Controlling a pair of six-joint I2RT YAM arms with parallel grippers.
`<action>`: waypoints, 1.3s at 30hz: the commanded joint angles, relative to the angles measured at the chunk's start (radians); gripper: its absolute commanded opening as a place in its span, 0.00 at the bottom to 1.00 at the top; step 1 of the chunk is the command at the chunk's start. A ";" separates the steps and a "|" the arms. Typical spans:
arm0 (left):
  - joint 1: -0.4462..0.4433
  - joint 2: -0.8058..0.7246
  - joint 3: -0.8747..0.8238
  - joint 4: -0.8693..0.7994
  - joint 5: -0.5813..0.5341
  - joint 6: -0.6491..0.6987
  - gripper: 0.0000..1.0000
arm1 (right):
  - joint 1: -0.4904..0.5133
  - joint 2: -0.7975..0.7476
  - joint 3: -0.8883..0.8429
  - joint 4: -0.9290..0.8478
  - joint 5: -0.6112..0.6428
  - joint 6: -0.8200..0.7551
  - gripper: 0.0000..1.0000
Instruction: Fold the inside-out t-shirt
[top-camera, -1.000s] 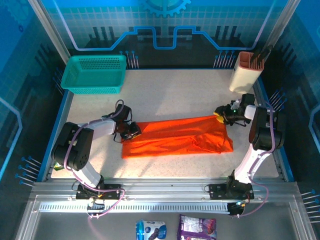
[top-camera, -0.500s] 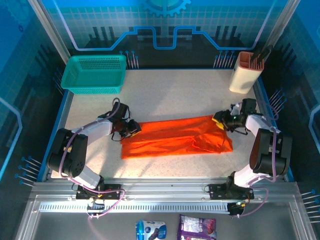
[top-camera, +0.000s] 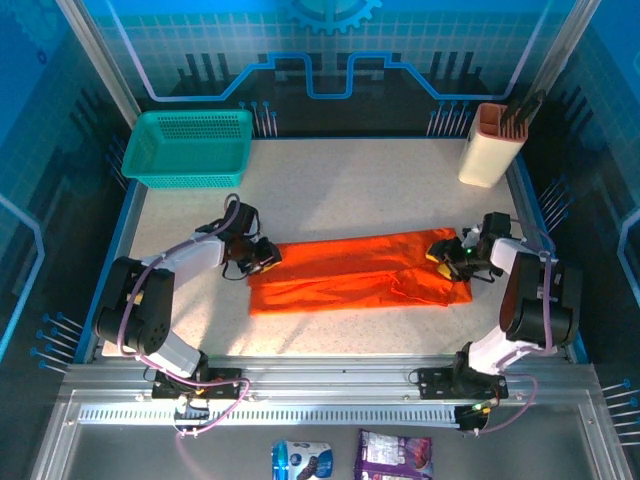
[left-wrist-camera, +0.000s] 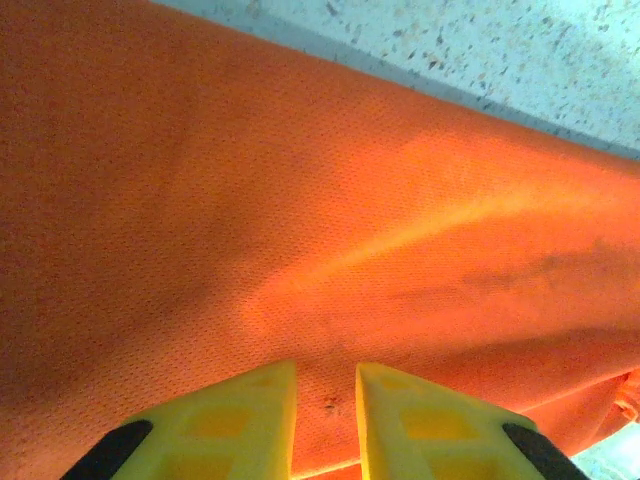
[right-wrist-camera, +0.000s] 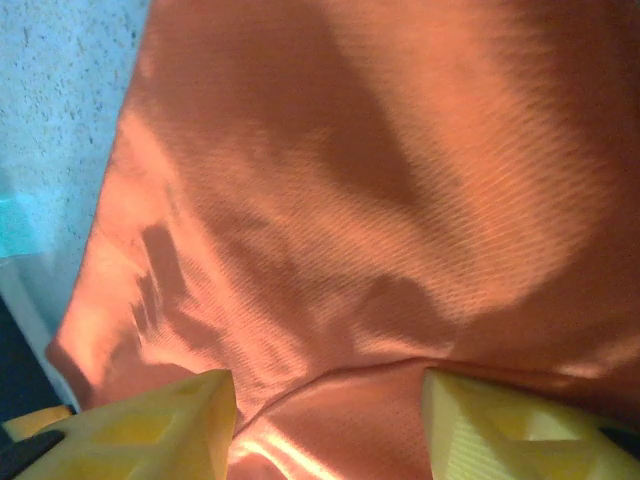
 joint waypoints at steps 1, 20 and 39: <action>0.008 0.012 0.061 -0.051 -0.015 0.058 0.22 | 0.078 -0.101 0.066 -0.139 0.088 -0.015 0.56; 0.009 0.087 0.052 -0.110 -0.011 0.123 0.10 | 0.315 0.155 0.203 -0.024 0.207 0.103 0.73; -0.234 0.046 -0.160 0.078 0.029 -0.120 0.10 | 0.435 0.821 1.069 -0.055 -0.022 0.052 0.70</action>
